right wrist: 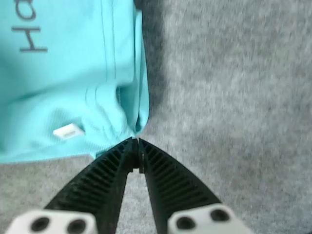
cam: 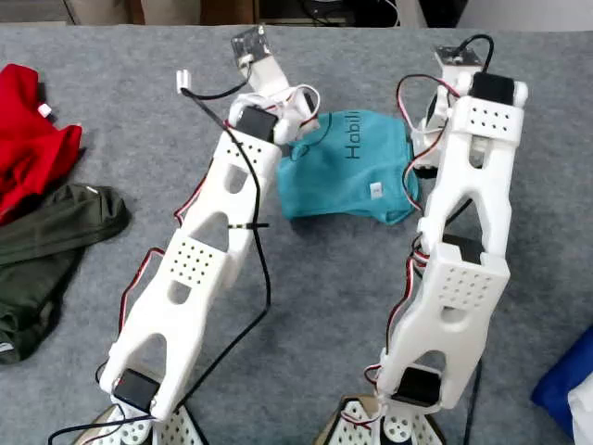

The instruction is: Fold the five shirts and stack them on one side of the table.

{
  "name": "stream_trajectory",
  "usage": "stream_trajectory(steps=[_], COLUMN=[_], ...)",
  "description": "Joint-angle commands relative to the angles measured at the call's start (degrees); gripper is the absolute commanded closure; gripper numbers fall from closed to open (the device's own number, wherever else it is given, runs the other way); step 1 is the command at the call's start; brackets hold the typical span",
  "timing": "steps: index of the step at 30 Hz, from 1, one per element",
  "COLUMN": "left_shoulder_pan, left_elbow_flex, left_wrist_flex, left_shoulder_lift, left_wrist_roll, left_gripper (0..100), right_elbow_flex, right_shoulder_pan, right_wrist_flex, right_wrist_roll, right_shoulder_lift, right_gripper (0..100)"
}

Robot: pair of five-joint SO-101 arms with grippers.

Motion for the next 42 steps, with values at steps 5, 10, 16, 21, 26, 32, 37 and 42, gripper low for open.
stream_trajectory(steps=[5,10,16,21,26,32,37,42], left_shoulder_pan=[2.2,1.0,-2.5,-6.9,-9.6,-10.7,-11.3,-14.9], left_elbow_flex=[-4.2,-4.2,-4.2,-4.0,-3.9,-3.5,9.2,30.5], left_wrist_flex=[12.1,19.5,27.2,29.7,29.7,29.9,29.9,29.8], left_shoulder_lift=[-5.0,-7.4,-9.5,-11.1,-12.8,-16.2,-23.1,-34.9], left_wrist_roll=[-13.6,-17.7,-20.0,-21.3,-21.3,-21.3,-21.3,-21.5], left_gripper=[98,98,98,98,98,98,98,98], right_elbow_flex=[4.0,18.5,35.5,45.7,47.9,48.3,50.0,54.5], right_shoulder_pan=[0.3,0.4,0.4,0.3,0.0,-0.6,-5.4,-10.4], right_wrist_flex=[1.8,1.8,1.6,1.6,1.3,-7.3,-10.8,-17.3], right_wrist_roll=[-0.4,-0.5,-0.7,-11.1,-35.1,-42.2,-47.6,-53.1], right_shoulder_lift=[-14.3,-24.9,-34.9,-42.8,-47.2,-47.6,-47.5,-47.5], right_gripper=[99.3,99.3,99.3,99.3,99.2,99.0,96.4,81.2])
